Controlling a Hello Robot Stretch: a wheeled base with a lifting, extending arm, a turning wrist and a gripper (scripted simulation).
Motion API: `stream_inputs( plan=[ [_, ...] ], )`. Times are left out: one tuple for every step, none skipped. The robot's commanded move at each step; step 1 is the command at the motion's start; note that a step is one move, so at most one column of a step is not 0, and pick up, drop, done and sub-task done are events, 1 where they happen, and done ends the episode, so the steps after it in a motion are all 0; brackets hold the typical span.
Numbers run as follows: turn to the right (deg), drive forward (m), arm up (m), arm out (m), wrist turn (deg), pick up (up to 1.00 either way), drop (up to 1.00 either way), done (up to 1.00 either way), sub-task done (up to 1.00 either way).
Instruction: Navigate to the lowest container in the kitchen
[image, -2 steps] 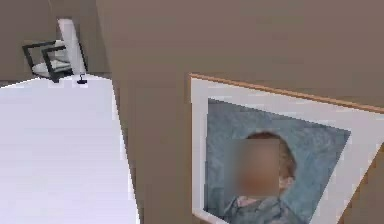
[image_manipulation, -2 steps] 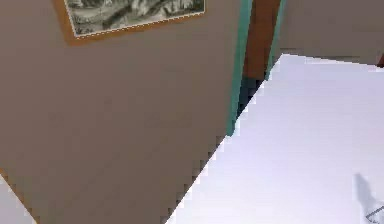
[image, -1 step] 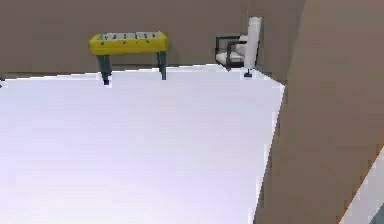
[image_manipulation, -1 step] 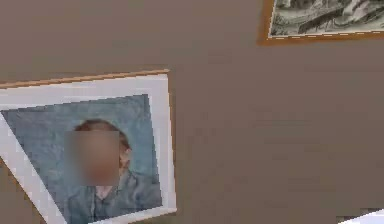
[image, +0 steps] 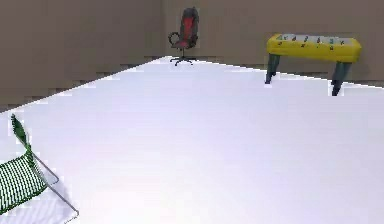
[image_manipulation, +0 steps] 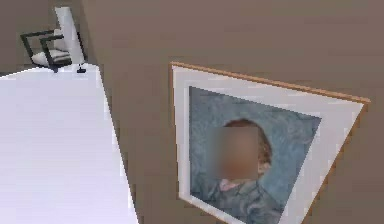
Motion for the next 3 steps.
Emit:
stream_inputs(
  plan=[
    [-45.0,0.00,0.00,0.00,0.0,0.00,0.00,0.00,0.00],
    [-15.0,0.00,0.00,0.00,0.0,0.00,0.00,0.00,0.00],
    [0.0,0.10,0.00,0.00,0.0,0.00,0.00,0.00,0.00]
  ],
)
